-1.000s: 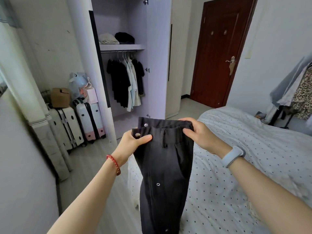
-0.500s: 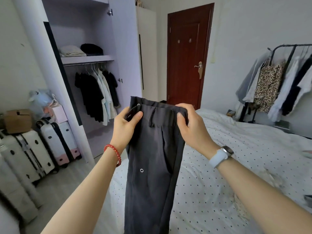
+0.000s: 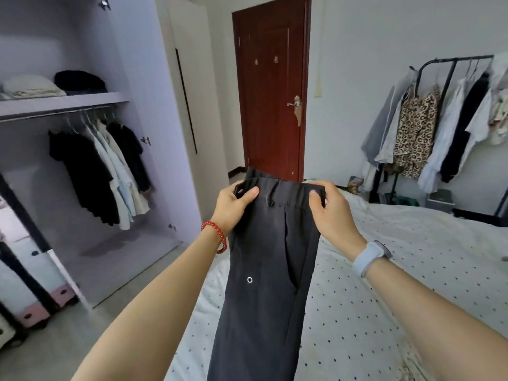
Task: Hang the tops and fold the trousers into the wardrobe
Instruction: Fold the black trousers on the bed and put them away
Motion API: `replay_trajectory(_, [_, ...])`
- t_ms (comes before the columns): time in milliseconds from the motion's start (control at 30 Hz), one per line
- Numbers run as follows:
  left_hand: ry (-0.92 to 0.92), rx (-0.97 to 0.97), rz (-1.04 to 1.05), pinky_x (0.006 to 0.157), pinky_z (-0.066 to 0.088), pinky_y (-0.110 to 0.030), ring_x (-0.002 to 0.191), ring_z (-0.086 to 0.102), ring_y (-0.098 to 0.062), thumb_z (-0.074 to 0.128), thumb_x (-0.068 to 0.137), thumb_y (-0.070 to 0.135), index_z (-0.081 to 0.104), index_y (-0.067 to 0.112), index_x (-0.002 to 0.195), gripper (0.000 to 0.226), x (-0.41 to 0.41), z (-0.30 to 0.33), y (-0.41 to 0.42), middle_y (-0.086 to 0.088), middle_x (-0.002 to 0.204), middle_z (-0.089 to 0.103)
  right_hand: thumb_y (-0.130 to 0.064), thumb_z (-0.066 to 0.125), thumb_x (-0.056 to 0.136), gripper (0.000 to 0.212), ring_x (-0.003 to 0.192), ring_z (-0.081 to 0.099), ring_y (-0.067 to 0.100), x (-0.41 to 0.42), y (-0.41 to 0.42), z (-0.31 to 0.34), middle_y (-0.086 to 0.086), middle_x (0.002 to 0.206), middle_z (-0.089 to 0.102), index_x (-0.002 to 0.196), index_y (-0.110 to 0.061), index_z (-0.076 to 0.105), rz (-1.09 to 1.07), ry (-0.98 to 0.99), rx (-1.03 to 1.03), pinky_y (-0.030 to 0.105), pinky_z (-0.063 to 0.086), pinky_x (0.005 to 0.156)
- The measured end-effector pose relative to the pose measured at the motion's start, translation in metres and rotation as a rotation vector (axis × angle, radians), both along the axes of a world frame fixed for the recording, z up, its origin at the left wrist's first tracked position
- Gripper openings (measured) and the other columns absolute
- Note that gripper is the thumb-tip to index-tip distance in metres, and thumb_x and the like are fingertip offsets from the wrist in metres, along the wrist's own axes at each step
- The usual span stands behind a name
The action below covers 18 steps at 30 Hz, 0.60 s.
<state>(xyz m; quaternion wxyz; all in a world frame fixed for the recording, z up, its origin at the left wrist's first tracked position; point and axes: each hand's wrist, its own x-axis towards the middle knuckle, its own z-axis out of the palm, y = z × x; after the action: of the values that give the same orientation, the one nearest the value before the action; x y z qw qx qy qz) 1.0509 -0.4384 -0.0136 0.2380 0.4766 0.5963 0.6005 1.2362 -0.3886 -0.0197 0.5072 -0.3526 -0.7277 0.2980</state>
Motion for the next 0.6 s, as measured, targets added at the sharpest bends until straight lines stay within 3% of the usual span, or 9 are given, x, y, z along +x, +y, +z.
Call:
replay_trajectory(100, [0.015,-0.110,-0.033,0.082,0.049,-0.023,0.088,0.059,-0.013,0.062,0.089,0.017,0.064,0.013,0.103,0.015,-0.007,-0.035,0.067,-0.001,0.094,0.065,-0.011,0.041,0.097,0.024,0.079,0.048,0.011,-0.004,0.061,-0.035,0.001,0.095,0.054,0.118,-0.005,0.051,-0.055,-0.058,-0.096,0.000,0.036,0.060])
replay_trajectory(167, [0.001,-0.191,-0.064,0.080,0.051,-0.026,0.085,0.059,-0.013,0.063,0.088,0.019,0.064,0.012,0.098,0.012,-0.011,-0.068,0.115,-0.001,0.090,0.065,-0.013,0.040,0.098,0.025,0.078,0.047,0.011,-0.007,0.105,-0.067,0.001,0.096,0.052,0.121,-0.005,0.049,-0.091,-0.110,-0.181,0.006,0.035,0.057])
replay_trajectory(300, [-0.026,-0.280,-0.078,0.060,0.044,-0.006,0.077,0.056,-0.009,0.064,0.088,0.018,0.064,0.008,0.098,0.014,-0.015,-0.134,0.186,0.004,0.081,0.062,-0.014,0.041,0.098,0.026,0.088,0.046,0.014,-0.009,0.170,-0.129,0.002,0.102,0.051,0.121,-0.005,0.049,-0.146,-0.168,-0.310,0.011,0.031,0.064])
replay_trajectory(367, [0.024,-0.355,-0.088,0.062,0.044,-0.012,0.075,0.056,-0.012,0.064,0.088,0.021,0.062,0.012,0.090,0.010,-0.016,-0.180,0.227,0.004,0.076,0.061,-0.014,0.042,0.098,0.027,0.097,0.049,0.017,-0.012,0.205,-0.172,0.004,0.108,0.053,0.122,-0.004,0.050,-0.221,-0.158,-0.408,0.012,0.031,0.073])
replay_trajectory(433, [0.090,-0.414,-0.084,0.081,0.046,-0.025,0.092,0.059,-0.020,0.063,0.088,0.029,0.063,0.015,0.102,0.020,-0.020,-0.223,0.259,-0.002,0.094,0.066,-0.018,0.042,0.098,0.033,0.110,0.051,0.023,-0.014,0.231,-0.211,0.009,0.119,0.054,0.129,-0.006,0.046,-0.271,-0.135,-0.525,0.019,0.035,0.083])
replay_trajectory(500, [0.133,-0.495,-0.059,0.101,0.040,-0.038,0.118,0.051,-0.024,0.062,0.087,0.040,0.049,0.020,0.132,0.051,-0.023,-0.265,0.278,-0.005,0.127,0.057,-0.023,0.039,0.099,0.043,0.121,0.047,0.026,-0.011,0.247,-0.251,0.012,0.133,0.048,0.139,-0.008,0.035,-0.290,-0.176,-0.653,0.027,0.036,0.095])
replay_trajectory(600, [0.144,-0.595,0.003,0.108,0.033,-0.047,0.132,0.037,-0.028,0.061,0.085,0.044,0.026,0.019,0.146,0.075,-0.029,-0.321,0.277,-0.009,0.146,0.036,-0.021,0.036,0.100,0.048,0.131,0.038,0.026,-0.005,0.239,-0.311,0.012,0.145,0.035,0.145,-0.009,0.026,-0.296,-0.310,-0.806,0.034,0.030,0.110])
